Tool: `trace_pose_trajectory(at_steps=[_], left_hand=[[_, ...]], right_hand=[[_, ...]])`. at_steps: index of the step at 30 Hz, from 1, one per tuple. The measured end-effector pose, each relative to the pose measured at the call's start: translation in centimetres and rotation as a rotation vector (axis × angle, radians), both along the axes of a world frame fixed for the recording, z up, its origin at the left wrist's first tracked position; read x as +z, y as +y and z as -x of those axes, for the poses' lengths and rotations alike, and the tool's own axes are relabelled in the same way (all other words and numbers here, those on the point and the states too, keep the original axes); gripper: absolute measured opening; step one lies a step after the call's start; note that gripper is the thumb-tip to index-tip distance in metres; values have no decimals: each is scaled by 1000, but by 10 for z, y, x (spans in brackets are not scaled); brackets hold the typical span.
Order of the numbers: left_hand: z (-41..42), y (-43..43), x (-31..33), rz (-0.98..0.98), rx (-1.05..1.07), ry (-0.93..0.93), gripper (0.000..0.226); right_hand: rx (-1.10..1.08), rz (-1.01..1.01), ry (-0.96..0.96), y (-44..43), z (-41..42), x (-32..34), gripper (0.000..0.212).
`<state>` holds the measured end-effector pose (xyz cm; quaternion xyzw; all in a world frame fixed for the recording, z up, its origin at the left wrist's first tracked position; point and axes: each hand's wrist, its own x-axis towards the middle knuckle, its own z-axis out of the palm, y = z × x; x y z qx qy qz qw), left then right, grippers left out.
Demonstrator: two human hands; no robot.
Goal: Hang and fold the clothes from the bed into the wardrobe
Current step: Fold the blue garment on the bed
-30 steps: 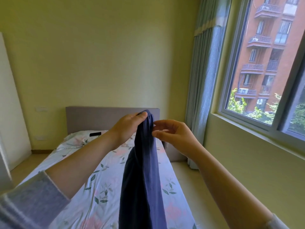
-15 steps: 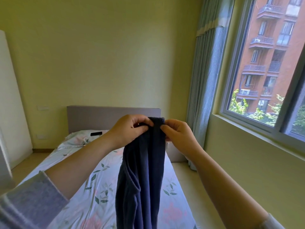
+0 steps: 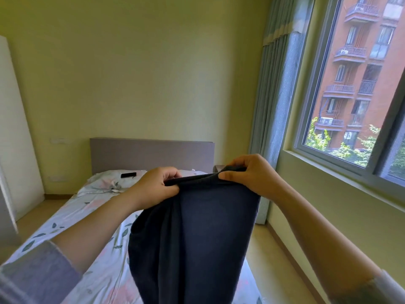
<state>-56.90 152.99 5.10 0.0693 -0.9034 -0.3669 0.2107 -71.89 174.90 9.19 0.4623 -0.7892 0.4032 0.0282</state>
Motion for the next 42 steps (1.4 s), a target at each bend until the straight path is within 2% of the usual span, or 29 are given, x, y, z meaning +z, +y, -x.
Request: trace_pose_trajectory(at_steps=[3, 5, 7, 10, 16, 18, 22, 25, 28, 30, 33, 35, 36, 39, 42], left_hand=[[-1, 1, -4, 14, -9, -5, 8], [-1, 1, -7, 21, -3, -19, 15], [-1, 0, -10, 20, -16, -60, 20], [-2, -6, -16, 31, -16, -66, 15], [-5, -21, -15, -42, 35, 14, 13], [-4, -26, -14, -138, 111, 53, 8], [0, -23, -9, -414, 232, 136, 22], [7, -11, -3, -636, 258, 122, 27], [12, 0, 9, -912, 265, 92, 28], [13, 9, 18, -1057, 210, 122, 28], [14, 21, 23, -1136, 108, 164, 34], [15, 32, 23, -1132, 60, 184, 36], [16, 39, 22, -1099, 34, 194, 34], [15, 56, 18, -924, -37, 188, 29], [14, 58, 15, -824, -124, 142, 27]], right_hand=[[-53, 212, 32, 3, 4, -2, 9], [-121, 356, 62, 5, 8, 0, 11], [-173, 401, 86, 7, 13, 1, 9], [-249, 432, 62, 13, 26, 0, 6], [-326, 381, -10, 28, 46, -10, 5], [-334, 330, -19, 32, 48, -14, 10], [-355, 232, -113, 34, 45, -19, 20], [-292, 288, -403, 29, 36, -19, 26], [-198, 494, -860, 28, 25, -15, 16], [-111, 577, -1037, 27, 16, -13, 12], [71, 618, -1096, 23, -2, -17, 9], [218, 669, -1138, 16, -17, -22, 7], [292, 684, -1143, 13, -24, -24, 13], [408, 628, -1035, 3, -37, -29, 30], [369, 556, -902, 0, -39, -29, 34]])
